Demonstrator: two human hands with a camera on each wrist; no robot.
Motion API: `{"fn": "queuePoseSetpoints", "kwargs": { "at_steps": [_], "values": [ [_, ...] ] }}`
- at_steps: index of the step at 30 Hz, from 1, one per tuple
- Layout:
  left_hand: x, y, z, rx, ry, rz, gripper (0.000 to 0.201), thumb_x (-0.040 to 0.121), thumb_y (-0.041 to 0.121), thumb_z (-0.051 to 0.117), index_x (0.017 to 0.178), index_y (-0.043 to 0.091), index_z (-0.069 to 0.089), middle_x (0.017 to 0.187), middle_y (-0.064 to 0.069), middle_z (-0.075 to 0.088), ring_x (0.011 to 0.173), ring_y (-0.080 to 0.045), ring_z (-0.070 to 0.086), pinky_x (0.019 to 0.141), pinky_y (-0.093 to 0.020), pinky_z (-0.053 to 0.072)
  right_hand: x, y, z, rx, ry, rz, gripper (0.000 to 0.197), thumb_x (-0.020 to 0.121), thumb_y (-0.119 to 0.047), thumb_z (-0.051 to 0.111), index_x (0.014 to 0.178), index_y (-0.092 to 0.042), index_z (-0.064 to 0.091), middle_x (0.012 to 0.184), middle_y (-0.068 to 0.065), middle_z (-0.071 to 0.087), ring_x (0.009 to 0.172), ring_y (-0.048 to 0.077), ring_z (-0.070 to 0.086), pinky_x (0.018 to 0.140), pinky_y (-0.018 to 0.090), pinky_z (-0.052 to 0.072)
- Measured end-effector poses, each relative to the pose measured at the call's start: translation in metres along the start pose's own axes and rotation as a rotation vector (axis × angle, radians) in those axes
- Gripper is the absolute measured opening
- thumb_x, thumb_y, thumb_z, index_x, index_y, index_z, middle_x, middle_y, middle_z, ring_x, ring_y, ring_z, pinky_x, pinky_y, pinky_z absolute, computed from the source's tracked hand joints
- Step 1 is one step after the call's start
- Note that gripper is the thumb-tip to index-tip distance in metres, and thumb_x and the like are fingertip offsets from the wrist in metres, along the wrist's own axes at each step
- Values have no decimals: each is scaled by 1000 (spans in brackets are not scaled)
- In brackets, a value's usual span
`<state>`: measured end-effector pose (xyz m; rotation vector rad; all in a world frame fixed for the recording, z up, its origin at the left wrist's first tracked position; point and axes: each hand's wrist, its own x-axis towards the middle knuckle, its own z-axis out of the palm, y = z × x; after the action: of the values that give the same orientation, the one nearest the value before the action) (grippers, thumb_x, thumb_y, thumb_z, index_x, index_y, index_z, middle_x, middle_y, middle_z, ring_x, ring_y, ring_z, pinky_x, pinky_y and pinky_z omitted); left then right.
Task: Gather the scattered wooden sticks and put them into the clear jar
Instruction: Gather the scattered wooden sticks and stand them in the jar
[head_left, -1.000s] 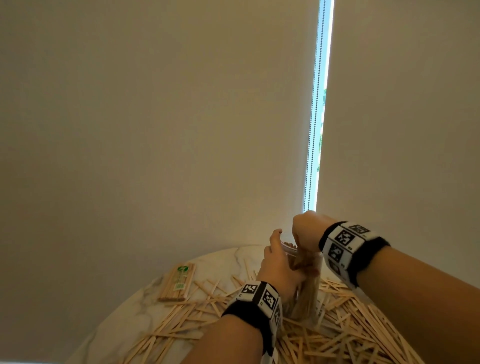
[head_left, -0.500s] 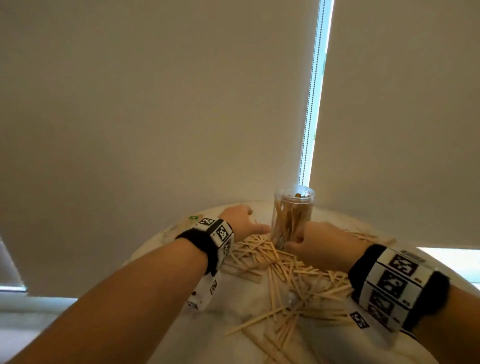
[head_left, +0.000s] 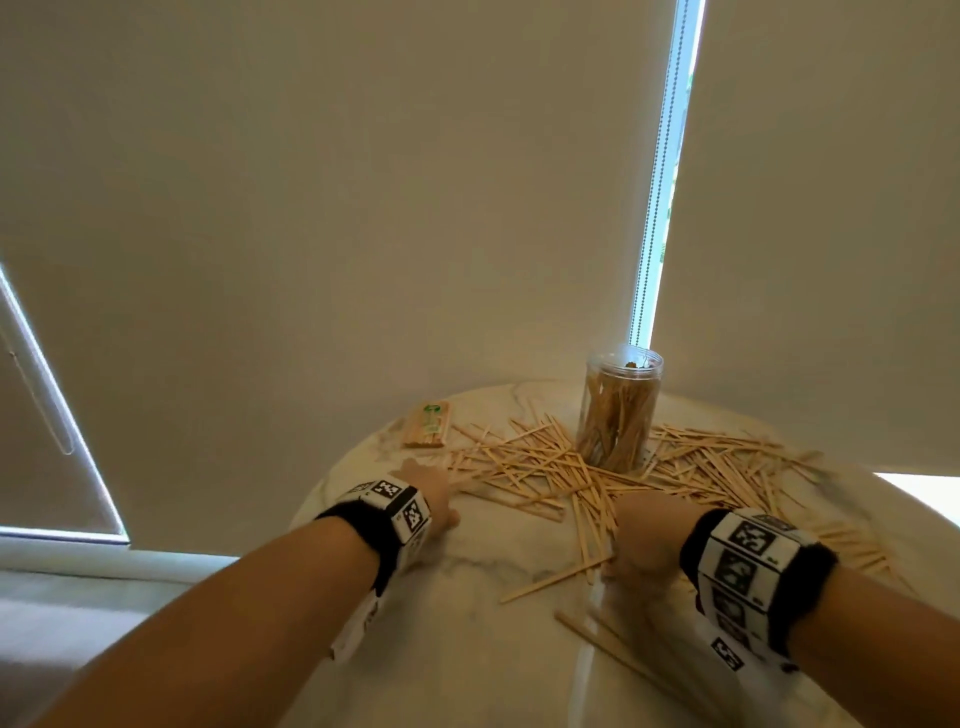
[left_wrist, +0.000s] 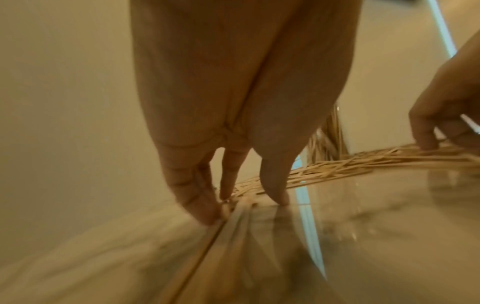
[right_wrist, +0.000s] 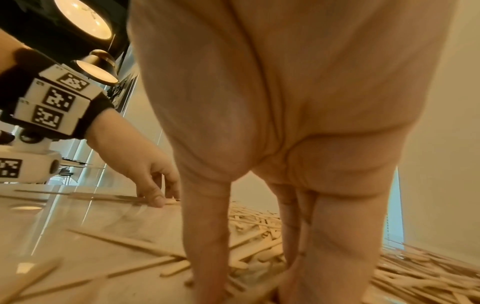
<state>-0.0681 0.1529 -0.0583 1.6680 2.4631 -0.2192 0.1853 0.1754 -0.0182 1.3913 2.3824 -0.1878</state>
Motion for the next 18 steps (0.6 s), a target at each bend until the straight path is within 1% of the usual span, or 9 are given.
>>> {"fn": "queuePoseSetpoints", "kwargs": {
  "at_steps": [2,4,5,6,8,9,12,15,18],
  "values": [
    [-4,13,1,-55,36,81,37,92,35,63,118,8,64,119,-12,64,103,-27,64,81,-32,53,-7,-1,-4,-68,-20,-9,27,102,-24,49,104,-5,68,79,1,53,75,18,51,64,23,42],
    [-9,22,0,-103,43,127,34,90,34,64,115,11,67,111,-8,66,97,-25,65,81,-33,55,-15,-3,-7,-98,-29,-37,30,104,-21,43,108,-1,66,84,5,58,76,19,56,65,22,44],
    [-11,23,-2,-133,32,136,37,91,39,63,116,12,66,109,-6,65,97,-23,64,83,-34,53,-15,-2,-7,-118,-7,-59,32,104,-24,44,111,-2,66,95,9,64,86,22,60,71,25,46],
    [-16,23,-8,-151,8,140,41,91,45,62,117,13,65,108,-5,62,99,-22,61,84,-34,50,-15,-2,-6,-103,9,-53,35,104,-32,44,105,-6,67,99,8,66,90,23,62,74,27,47],
    [-32,13,-26,-165,-44,149,47,88,54,64,113,14,63,108,-7,61,99,-24,59,82,-33,46,-16,-1,-2,-23,31,-17,48,101,-53,43,77,-15,60,85,2,60,79,17,56,68,26,44],
    [-42,4,-35,-170,-62,158,46,85,55,68,107,14,64,105,-6,63,96,-24,60,79,-32,46,-13,0,0,-20,33,-17,53,98,-61,43,71,-17,55,81,-1,57,78,16,55,68,25,42],
    [-73,-33,-44,-142,-206,75,50,76,48,80,108,11,70,97,-5,72,84,-21,67,75,-32,57,-6,6,6,33,29,-7,60,88,-72,49,77,-14,62,79,-2,60,75,15,56,68,26,43],
    [-92,-60,-24,-105,-415,-22,54,69,43,87,106,6,72,89,-6,73,77,-20,67,75,-35,62,-7,8,7,80,21,-14,63,77,-79,56,64,-17,54,66,-4,56,59,10,50,62,26,43],
    [-101,-61,-8,-199,-434,3,37,78,28,83,104,2,74,92,-11,74,79,-20,68,78,-36,62,-12,1,9,57,-5,-23,64,69,-81,63,66,-17,54,67,-4,55,61,13,50,61,26,43]
  ]
}}
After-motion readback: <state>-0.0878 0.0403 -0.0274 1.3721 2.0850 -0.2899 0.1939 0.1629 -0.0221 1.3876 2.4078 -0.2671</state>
